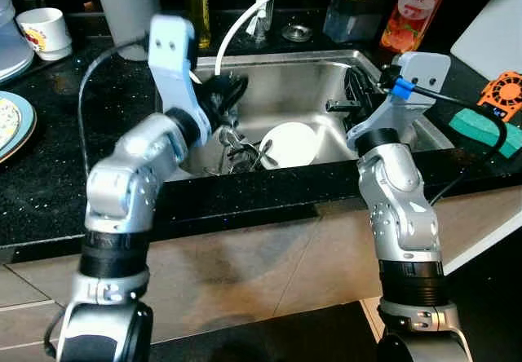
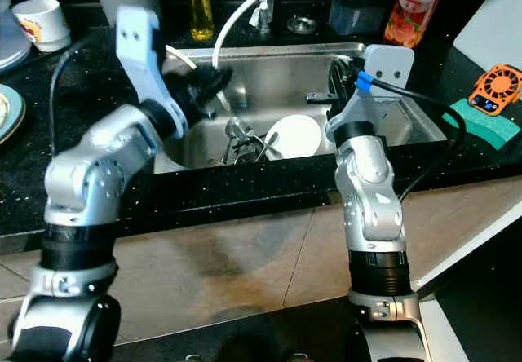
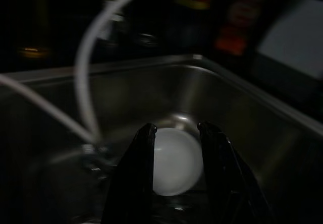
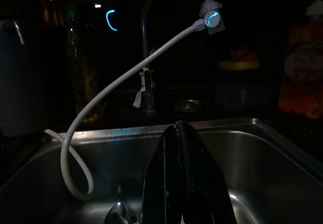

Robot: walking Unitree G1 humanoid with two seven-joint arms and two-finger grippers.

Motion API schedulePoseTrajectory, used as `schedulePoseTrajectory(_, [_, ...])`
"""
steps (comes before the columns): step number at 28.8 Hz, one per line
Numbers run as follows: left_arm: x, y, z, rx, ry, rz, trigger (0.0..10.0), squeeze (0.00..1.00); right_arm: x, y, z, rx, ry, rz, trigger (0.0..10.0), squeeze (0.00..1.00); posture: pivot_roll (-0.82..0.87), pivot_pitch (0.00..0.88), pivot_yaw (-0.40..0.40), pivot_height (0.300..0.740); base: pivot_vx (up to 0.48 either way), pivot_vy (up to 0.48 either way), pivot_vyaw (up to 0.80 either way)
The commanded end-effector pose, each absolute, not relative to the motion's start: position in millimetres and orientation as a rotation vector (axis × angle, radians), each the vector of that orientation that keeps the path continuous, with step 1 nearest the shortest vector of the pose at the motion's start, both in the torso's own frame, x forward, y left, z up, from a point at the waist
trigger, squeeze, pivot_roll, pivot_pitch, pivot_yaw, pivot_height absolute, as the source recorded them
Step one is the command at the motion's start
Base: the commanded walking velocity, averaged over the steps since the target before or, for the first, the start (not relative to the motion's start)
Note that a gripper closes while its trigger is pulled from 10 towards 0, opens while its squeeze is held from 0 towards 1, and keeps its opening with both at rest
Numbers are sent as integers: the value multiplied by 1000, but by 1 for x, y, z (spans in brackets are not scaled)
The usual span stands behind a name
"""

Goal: Kitchen organization

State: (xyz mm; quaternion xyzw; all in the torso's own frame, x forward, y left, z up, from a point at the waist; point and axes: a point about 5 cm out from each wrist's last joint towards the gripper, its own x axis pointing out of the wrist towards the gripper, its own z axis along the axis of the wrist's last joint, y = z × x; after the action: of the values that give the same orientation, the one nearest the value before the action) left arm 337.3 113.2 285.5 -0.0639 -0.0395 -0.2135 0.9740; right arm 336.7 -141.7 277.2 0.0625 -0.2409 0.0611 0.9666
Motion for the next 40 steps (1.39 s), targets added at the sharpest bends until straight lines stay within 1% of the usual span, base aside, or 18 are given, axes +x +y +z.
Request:
schedulePoseTrajectory(1, [335, 122, 284, -91, -96, -360, 10000, 0, 334, -140, 273, 136, -487, 146, 10000, 0, 138, 62, -33, 740, 0, 0, 0])
schedulePoseTrajectory(2, [335, 122, 284, -91, -96, -360, 10000, 0, 334, -140, 273, 136, -487, 146, 10000, 0, 138, 62, -33, 740, 0, 0, 0])
schedulePoseTrajectory(3, [333, 128, 288, -71, -157, -337, 10000, 0, 332, -137, 272, 122, -488, 171, 10000, 0, 142, 67, -35, 740, 0, 0, 0])
schedulePoseTrajectory(4, [333, 135, 286, -27, -166, -305, 10000, 0, 329, -134, 269, 105, -484, 192, 10000, 0, 142, 69, -34, 740, 0, 0, 0])
schedulePoseTrajectory(9, [329, 145, 279, -13, -157, -295, 10000, 0, 326, -131, 261, 79, -452, 198, 10000, 0, 138, 74, -30, 740, 0, 0, 0])
schedulePoseTrajectory(11, [328, 149, 273, 35, -154, -240, 10000, 0, 331, -138, 251, 13, -400, 133, 10000, 0, 136, 75, -28, 740, 0, 0, 0])
schedulePoseTrajectory(13, [327, 150, 270, 54, -166, -203, 10000, 0, 332, -143, 247, -2, -378, 93, 10000, 0, 132, 79, -26, 740, 0, 0, 0])
schedulePoseTrajectory(19, [323, 151, 263, 78, -189, -184, 10000, 0, 334, -151, 244, -34, -355, 36, 10000, 0, 130, 75, -25, 740, 0, 0, 0])
schedulePoseTrajectory(24, [317, 155, 251, 47, -212, -144, 10000, 0, 336, -174, 247, -72, -379, -163, 10000, 0, 131, 62, -30, 740, 0, 0, 0])
schedulePoseTrajectory(27, [317, 155, 250, 45, -213, -146, 10000, 0, 336, -176, 248, -73, -383, -178, 10000, 0, 132, 61, -30, 740, 0, 0, 0])
schedulePoseTrajectory(30, [317, 160, 247, 88, -198, -94, 10000, 0, 336, -177, 252, -56, -402, -174, 10000, 0, 133, 54, -31, 740, 0, 0, 0])
schedulePoseTrajectory(31, [318, 163, 243, 101, -181, -61, 10000, 0, 336, -175, 254, -38, -416, -148, 10000, 0, 134, 49, -36, 740, 0, 0, 0])
schedulePoseTrajectory(37, [318, 160, 238, 98, -180, -61, 10000, 0, 337, -168, 254, -27, -421, -113, 10000, 0, 128, 42, -40, 740, 0, 0, 0])
schedulePoseTrajectory(40, [319, 152, 235, 75, -192, -92, 10000, 0, 339, -164, 243, 114, -357, -109, 10000, 0, 128, 40, -42, 740, 0, 0, 0])
